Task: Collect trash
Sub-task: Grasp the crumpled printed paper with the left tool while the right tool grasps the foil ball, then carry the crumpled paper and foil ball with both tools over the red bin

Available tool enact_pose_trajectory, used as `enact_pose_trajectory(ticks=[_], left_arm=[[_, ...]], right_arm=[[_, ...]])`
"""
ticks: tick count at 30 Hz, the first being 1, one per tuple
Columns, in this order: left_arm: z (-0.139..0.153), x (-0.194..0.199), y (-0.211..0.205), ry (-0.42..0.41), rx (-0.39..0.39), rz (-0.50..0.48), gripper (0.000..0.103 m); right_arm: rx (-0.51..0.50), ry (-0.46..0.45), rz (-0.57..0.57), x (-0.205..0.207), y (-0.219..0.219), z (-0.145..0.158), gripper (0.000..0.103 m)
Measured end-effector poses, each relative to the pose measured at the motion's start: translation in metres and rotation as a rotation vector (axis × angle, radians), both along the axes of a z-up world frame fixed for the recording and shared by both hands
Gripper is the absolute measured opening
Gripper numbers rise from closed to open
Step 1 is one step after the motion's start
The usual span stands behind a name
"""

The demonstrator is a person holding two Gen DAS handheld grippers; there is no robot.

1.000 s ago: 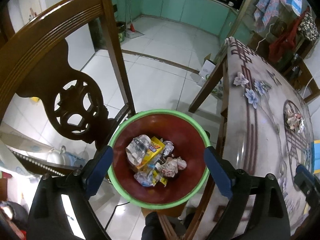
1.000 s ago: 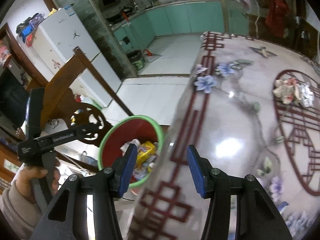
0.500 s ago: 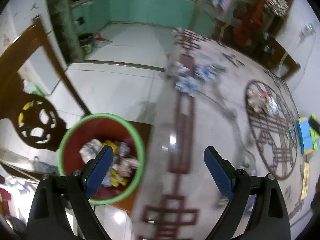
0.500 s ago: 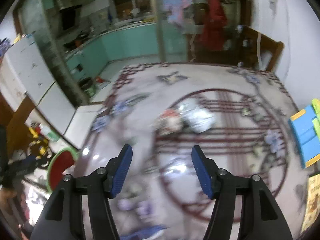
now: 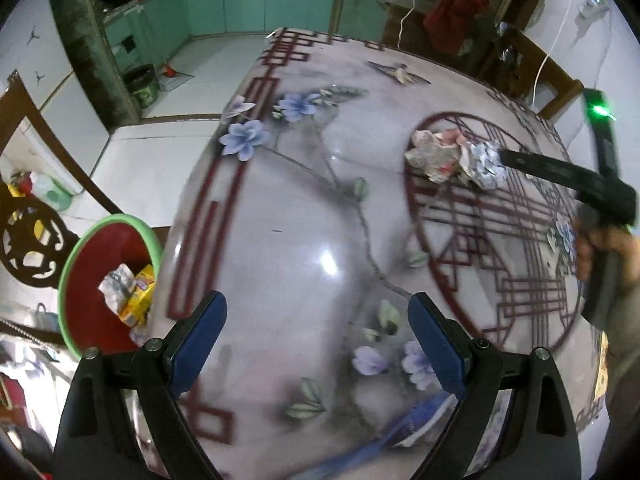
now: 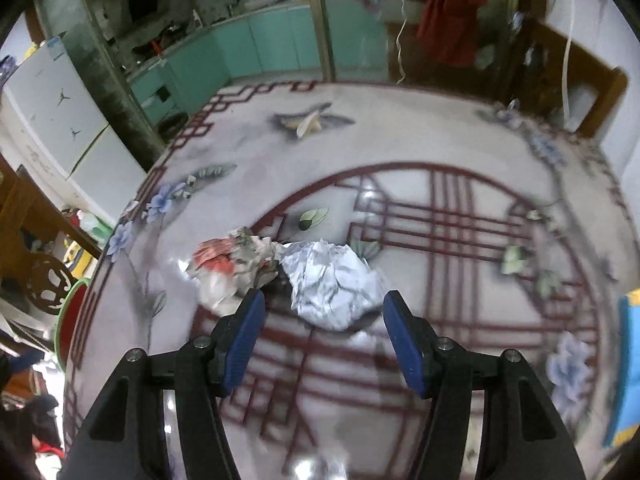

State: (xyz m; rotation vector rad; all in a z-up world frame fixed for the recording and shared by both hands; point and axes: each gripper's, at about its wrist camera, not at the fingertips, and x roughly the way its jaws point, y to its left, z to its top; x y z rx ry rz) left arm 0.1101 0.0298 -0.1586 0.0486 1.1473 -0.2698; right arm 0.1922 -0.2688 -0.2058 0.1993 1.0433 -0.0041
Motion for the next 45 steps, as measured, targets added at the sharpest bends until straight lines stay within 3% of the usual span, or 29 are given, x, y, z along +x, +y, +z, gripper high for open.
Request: enact_pose_trajectory(ticks=[2, 5, 9, 12, 17, 19, 21, 23, 24, 25, 29, 32, 37, 39, 41, 45], left_arm=[[0.001, 0.001, -0.010, 0.002, 0.009, 0.001, 0.092], [0.004, 0.007, -0.027, -0.004, 0.017, -0.010, 0.092], [0.005, 0.021, -0.055, -0.008, 0.000, -0.026, 0.092], [0.001, 0.038, -0.082, -0.013, -0.017, -0.051, 0.092], [-0.014, 0.077, -0.123, -0.026, 0.012, -0.080, 0.092], [-0.022, 0.091, -0.133, -0.010, 0.003, -0.079, 0.092], [-0.033, 0.105, -0.141, 0.004, 0.002, -0.072, 0.092], [-0.045, 0.118, -0.146, 0.028, -0.011, -0.061, 0.089], [-0.051, 0.123, -0.146, 0.050, -0.030, -0.058, 0.085], [-0.055, 0.126, -0.146, 0.071, -0.055, -0.056, 0.068], [-0.068, 0.130, -0.145, 0.123, -0.088, -0.045, 0.044], [-0.063, 0.127, -0.136, 0.096, -0.079, -0.016, 0.043], [-0.054, 0.124, -0.121, 0.074, -0.077, 0.006, 0.042], [-0.052, 0.122, -0.116, 0.069, -0.075, 0.011, 0.042], [-0.049, 0.119, -0.111, 0.064, -0.077, 0.016, 0.042], [-0.041, 0.107, -0.104, 0.054, -0.071, 0.007, 0.042]], right_arm=[[0.027, 0.030, 0.003, 0.014, -0.005, -0.018, 0.060], [0.047, 0.029, 0.013, 0.019, -0.010, -0.030, 0.044], [0.091, -0.021, 0.010, 0.004, -0.022, -0.021, 0.000], [0.093, -0.071, -0.020, -0.018, -0.034, -0.008, 0.000], [0.145, -0.079, -0.050, -0.036, -0.051, -0.008, 0.002], [0.177, -0.071, -0.073, -0.038, -0.061, -0.010, 0.013], [0.191, -0.088, -0.102, -0.041, -0.069, -0.011, 0.044], [0.181, -0.106, -0.115, -0.043, -0.073, -0.010, 0.055], [0.178, -0.110, -0.111, -0.043, -0.073, -0.009, 0.055], [0.182, -0.108, -0.103, -0.042, -0.073, -0.010, 0.055], [0.205, -0.107, -0.028, -0.029, -0.066, -0.009, 0.055], [0.192, -0.110, 0.047, -0.016, -0.052, -0.009, 0.064], [0.160, -0.075, 0.144, 0.010, -0.021, -0.025, 0.065], [0.140, -0.022, 0.134, 0.018, -0.015, -0.038, 0.051], [0.170, -0.037, 0.113, 0.016, -0.017, -0.039, 0.045], [0.183, -0.061, 0.074, 0.000, -0.020, -0.029, 0.043]])
